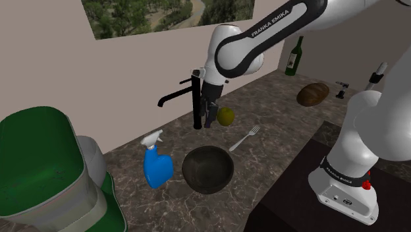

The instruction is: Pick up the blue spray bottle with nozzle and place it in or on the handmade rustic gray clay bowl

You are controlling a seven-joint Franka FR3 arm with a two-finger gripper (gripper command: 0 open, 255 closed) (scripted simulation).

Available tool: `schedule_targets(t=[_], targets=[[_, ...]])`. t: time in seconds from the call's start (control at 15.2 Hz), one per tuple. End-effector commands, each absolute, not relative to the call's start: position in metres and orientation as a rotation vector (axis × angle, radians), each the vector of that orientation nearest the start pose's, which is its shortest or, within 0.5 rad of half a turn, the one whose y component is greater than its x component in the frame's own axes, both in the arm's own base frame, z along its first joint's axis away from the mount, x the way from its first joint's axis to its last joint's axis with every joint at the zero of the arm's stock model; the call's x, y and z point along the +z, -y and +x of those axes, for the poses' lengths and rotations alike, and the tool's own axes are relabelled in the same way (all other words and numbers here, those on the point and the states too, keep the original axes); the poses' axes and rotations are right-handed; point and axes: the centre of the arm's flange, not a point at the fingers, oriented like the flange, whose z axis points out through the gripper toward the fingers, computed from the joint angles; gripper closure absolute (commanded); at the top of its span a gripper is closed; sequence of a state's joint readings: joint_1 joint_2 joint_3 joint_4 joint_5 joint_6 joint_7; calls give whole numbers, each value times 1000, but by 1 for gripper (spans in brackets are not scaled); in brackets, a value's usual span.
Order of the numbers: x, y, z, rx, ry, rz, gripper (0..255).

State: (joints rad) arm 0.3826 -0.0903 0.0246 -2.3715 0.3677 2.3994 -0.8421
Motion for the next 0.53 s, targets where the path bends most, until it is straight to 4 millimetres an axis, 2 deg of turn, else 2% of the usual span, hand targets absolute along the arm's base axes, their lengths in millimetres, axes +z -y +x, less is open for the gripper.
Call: schedule_targets(t=[0.0, 0.46], targets=[[362, -220, 463, -287, 1469, -2482, 0], [336, -296, 477, -405, 1739, -2224, 0]])
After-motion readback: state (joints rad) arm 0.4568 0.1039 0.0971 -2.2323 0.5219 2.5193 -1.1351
